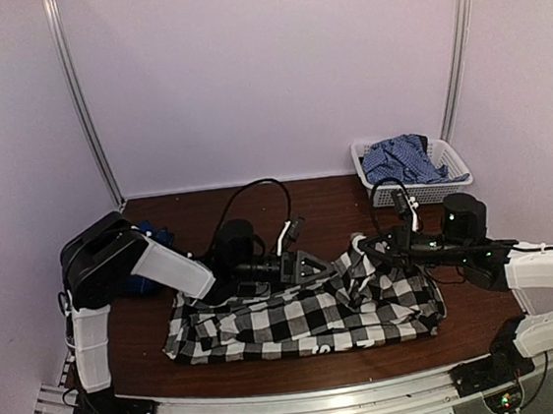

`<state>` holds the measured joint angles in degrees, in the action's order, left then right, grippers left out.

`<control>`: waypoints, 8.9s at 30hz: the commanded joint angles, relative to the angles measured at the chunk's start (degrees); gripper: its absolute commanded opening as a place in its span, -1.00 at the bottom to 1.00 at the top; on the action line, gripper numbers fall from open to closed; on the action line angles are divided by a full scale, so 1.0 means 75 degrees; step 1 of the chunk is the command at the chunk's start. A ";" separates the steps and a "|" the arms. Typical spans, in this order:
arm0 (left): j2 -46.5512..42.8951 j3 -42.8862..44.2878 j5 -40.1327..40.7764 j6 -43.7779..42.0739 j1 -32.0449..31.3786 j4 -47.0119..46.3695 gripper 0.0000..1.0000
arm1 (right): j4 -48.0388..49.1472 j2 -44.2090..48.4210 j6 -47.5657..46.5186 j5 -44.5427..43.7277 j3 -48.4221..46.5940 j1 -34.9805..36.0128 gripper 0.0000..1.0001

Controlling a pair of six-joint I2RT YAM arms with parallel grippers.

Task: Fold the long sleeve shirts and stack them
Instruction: Pass from the right arm to the left, then adjust the sleeve of the rectangle-folded shirt.

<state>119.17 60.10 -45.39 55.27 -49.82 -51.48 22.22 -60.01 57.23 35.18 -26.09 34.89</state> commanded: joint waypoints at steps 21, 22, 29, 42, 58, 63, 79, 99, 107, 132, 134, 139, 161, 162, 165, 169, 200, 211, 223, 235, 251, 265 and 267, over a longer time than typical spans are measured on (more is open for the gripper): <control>0.1604 0.1708 -0.1496 0.1132 -0.0114 -0.2065 -0.08 | 0.0304 0.0186 0.0086 0.0114 0.0080 -0.0024 -1.00; 0.1607 0.1688 -0.1532 0.1170 -0.0118 -0.2186 -0.16 | 0.0253 0.0219 0.0053 0.0073 0.0081 -0.0024 -1.00; 0.1494 0.1568 -0.1749 0.1525 -0.0098 -0.2797 -1.00 | -0.0415 0.0501 -0.0129 -0.0255 0.0078 -0.0030 -1.00; -0.0489 0.3599 0.0241 -0.4590 -0.0293 0.7034 -1.00 | -0.7551 0.1618 -0.2305 -0.4136 -0.2640 -0.0153 0.48; -0.0672 0.6698 0.3687 -0.8222 -0.2804 1.2209 -1.00 | -0.7613 0.0414 -0.3876 -0.4608 -0.3248 -0.2341 0.57; -0.1061 0.6885 0.4466 -0.8924 -0.3555 1.3051 -1.00 | -0.7119 -0.0159 -0.4092 -0.4169 -0.3211 -0.2571 0.55; -0.1607 0.7823 0.5208 -0.9978 -0.4445 1.4074 -1.00 | -0.6027 -0.0911 -0.4108 -0.3258 -0.2483 -0.2625 0.50; -0.0961 0.7603 0.4439 -1.0754 -0.3916 1.4030 -1.00 | -0.5008 -0.2979 -0.5006 -0.2049 -0.2826 -0.2110 0.00; -0.0979 0.6768 0.3084 -1.0627 -0.2533 1.3411 -1.00 | -0.4897 -0.3539 -0.5025 -0.2803 -0.2205 -0.2024 -0.20; -0.1157 0.4904 0.0332 -0.9408 0.1066 1.1638 -1.00 | -0.5538 -0.2407 -0.4758 -0.3608 -0.2255 -0.2034 0.15; -0.1222 0.4360 0.0127 -0.9024 0.1560 1.1299 -1.00 | -0.5644 -0.2351 -0.4797 -0.3602 -0.2411 -0.2039 0.20; -0.1554 0.2919 -0.0058 -0.8025 0.2462 1.0191 -1.00 | -0.5763 -0.2504 -0.4936 -0.3569 -0.2674 -0.2039 0.24; -0.1373 0.1772 0.0503 -0.6079 0.3191 0.9123 -0.79 | -0.5236 -0.2770 -0.5095 -0.2889 -0.2524 -0.2026 0.23; -0.1257 0.1715 0.0436 -0.6009 0.3213 0.8896 -0.72 | -0.5226 -0.2763 -0.5079 -0.2896 -0.2512 -0.2028 0.23; -0.0992 0.1557 0.0083 -0.5785 0.3233 0.8393 -0.63 | -0.5223 -0.2768 -0.5062 -0.2906 -0.2477 -0.2016 0.23; -0.0804 0.1175 -0.0147 -0.5463 0.3233 0.7779 -0.54 | -0.5239 -0.2729 -0.5042 -0.2940 -0.2413 -0.2016 0.23; -0.1043 -0.0061 0.1059 -0.5433 0.3233 0.5678 -0.27 | -0.4978 -0.2909 -0.4821 -0.2915 -0.2135 -0.1829 0.23; -0.0785 -0.0032 0.1012 -0.5409 0.3233 0.5627 -0.37 | -0.5039 -0.2754 -0.4760 -0.2943 -0.2135 -0.1782 0.23; -0.1074 -0.0072 0.0613 -0.5213 0.3233 0.5713 -1.00 | -0.5130 -0.2568 -0.4794 -0.3056 -0.2174 -0.1758 0.23; -0.2074 0.0703 0.0123 -0.4664 0.3233 0.8005 -1.00 | -0.5063 -0.2490 -0.4839 -0.3097 -0.2077 -0.1758 0.24; -0.4219 0.0436 0.0018 -0.3697 0.2863 0.8413 -1.00 | -0.5542 -0.2546 -0.5203 -0.3277 -0.2603 -0.1758 0.25; -0.3117 0.0237 0.1243 -0.3815 0.3385 0.8783 -1.00 | -0.5374 -0.2755 -0.5224 -0.2940 -0.2639 -0.1747 0.24; -0.3030 0.0121 0.1397 -0.3843 0.3408 0.8791 -1.00 | -0.5280 -0.2837 -0.5190 -0.2862 -0.2630 -0.1741 0.24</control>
<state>95.37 62.59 -38.50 27.16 -25.15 14.31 -18.63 -80.09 18.81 12.51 -44.77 21.41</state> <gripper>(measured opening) 0.014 0.622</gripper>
